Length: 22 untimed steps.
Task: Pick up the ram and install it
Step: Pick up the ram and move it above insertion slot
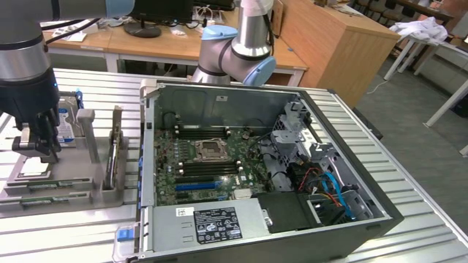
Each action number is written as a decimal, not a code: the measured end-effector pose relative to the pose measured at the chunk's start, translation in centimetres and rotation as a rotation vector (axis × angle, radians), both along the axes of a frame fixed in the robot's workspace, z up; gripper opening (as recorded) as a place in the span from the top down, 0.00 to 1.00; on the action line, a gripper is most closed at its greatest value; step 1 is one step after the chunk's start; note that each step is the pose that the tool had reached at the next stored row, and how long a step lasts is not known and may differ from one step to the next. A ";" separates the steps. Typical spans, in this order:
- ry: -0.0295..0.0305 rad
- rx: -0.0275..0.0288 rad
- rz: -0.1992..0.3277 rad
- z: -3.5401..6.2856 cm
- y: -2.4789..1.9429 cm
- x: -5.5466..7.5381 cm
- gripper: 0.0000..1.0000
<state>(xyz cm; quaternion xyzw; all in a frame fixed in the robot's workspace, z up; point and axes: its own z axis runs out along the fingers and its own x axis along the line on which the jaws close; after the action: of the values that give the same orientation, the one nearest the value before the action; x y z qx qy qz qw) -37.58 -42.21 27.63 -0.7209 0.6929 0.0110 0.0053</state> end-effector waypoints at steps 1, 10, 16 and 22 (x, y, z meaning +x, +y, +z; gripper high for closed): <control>-0.0002 0.0000 0.000 -0.01 -0.01 0.0 0.69; -0.0001 0.0000 0.000 0.00 -0.85 0.0 0.69; 0.0000 -0.0001 0.000 0.00 -1.54 0.0 0.69; 0.0000 0.0000 0.000 0.00 -2.18 0.0 0.69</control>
<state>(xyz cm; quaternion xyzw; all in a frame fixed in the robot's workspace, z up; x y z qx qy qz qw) -37.58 -44.38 27.63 -0.7209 0.6929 0.0110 0.0053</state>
